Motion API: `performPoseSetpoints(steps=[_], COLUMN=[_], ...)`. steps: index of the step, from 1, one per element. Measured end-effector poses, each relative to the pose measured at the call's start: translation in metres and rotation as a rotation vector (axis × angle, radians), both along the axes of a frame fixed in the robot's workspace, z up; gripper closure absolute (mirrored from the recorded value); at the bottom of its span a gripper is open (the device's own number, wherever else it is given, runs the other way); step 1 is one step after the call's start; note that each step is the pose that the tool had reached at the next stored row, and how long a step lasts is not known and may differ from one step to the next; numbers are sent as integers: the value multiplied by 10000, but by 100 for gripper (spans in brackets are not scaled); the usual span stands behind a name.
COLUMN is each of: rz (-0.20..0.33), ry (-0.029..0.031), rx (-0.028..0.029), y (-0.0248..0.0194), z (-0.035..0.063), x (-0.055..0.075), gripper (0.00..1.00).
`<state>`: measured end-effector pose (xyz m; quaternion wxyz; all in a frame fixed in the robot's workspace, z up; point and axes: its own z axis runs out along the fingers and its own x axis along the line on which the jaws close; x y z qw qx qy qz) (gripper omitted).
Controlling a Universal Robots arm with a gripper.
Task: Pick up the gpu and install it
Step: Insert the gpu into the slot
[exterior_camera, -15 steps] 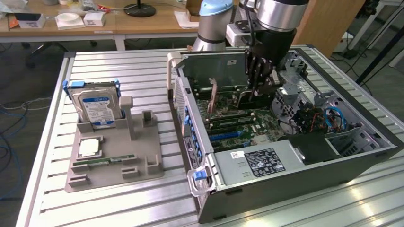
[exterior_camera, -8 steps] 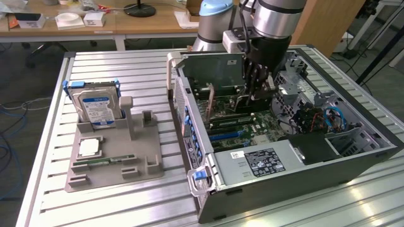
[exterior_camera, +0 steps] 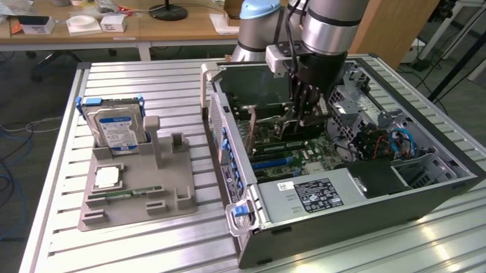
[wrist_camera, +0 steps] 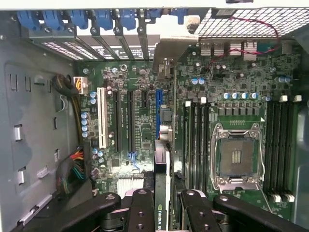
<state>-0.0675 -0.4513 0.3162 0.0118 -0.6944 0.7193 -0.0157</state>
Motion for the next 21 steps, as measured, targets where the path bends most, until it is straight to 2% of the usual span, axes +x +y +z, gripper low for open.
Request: performPoseSetpoints(steps=[5,11,21], rz=[1,0,5], ry=[-2,-2,-6], rx=[2,-2,-22], y=[-38,-40,-41], z=[-76,-174,-216], x=[-30,-74,-105], gripper=[74,74,74])
